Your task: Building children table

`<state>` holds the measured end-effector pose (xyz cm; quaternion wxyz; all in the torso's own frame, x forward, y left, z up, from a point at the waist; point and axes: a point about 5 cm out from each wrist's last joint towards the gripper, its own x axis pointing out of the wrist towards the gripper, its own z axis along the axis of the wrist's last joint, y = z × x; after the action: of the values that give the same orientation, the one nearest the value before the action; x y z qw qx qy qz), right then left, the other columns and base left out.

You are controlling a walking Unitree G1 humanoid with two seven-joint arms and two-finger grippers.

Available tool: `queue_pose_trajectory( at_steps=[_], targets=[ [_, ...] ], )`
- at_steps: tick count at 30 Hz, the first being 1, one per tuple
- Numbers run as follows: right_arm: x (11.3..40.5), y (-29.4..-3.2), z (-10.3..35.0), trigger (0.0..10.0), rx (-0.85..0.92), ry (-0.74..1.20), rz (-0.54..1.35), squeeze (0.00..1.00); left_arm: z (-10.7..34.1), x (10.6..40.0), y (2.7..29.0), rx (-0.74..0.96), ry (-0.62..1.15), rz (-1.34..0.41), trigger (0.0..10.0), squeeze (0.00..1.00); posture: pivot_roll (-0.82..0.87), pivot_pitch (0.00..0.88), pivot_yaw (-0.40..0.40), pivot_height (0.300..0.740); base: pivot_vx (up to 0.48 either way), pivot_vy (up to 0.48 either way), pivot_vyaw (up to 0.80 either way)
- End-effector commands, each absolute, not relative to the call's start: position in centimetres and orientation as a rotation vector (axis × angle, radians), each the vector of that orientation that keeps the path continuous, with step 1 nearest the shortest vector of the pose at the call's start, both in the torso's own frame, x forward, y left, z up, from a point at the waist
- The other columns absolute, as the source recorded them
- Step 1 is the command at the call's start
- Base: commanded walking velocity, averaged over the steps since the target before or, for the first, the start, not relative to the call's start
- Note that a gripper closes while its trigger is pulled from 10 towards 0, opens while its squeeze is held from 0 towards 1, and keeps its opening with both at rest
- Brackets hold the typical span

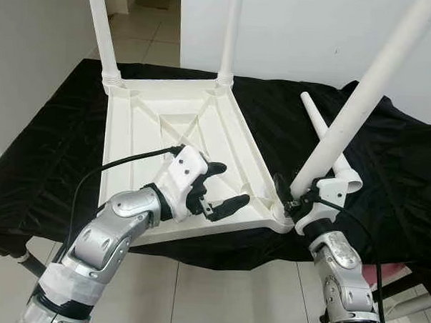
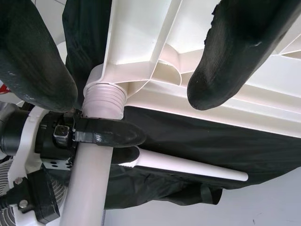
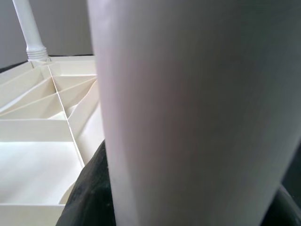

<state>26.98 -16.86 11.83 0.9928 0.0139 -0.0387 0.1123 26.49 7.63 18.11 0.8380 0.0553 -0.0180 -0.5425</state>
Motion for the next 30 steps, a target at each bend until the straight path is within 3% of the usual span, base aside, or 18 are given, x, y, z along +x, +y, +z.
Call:
queue_pose_trajectory(
  at_steps=[1, 12, 30],
  targets=[
    [26.0, -16.8, 8.5, 10.0, 0.015, 0.088, 0.207, 0.0, 18.4, 26.4, 7.6, 0.128, -0.049, -1.174, 10.0, 0.0, -0.04, 0.021, -0.028, 0.74, 0.0, 0.0, 0.0],
    [25.6, -15.6, 9.3, 10.0, 0.04, 0.012, -0.064, 0.0, 18.5, 26.6, 7.6, 0.13, -0.056, -1.165, 10.0, 0.0, -0.03, 0.012, -0.043, 0.74, 0.0, 0.0, 0.0],
    [25.5, -14.9, 10.0, 10.0, 0.108, -0.008, -0.195, 0.0, 18.6, 26.6, 7.4, 0.136, -0.066, -1.169, 10.0, 0.0, -0.02, 0.0, -0.05, 0.74, 0.0, 0.0, 0.0]
  ],
)
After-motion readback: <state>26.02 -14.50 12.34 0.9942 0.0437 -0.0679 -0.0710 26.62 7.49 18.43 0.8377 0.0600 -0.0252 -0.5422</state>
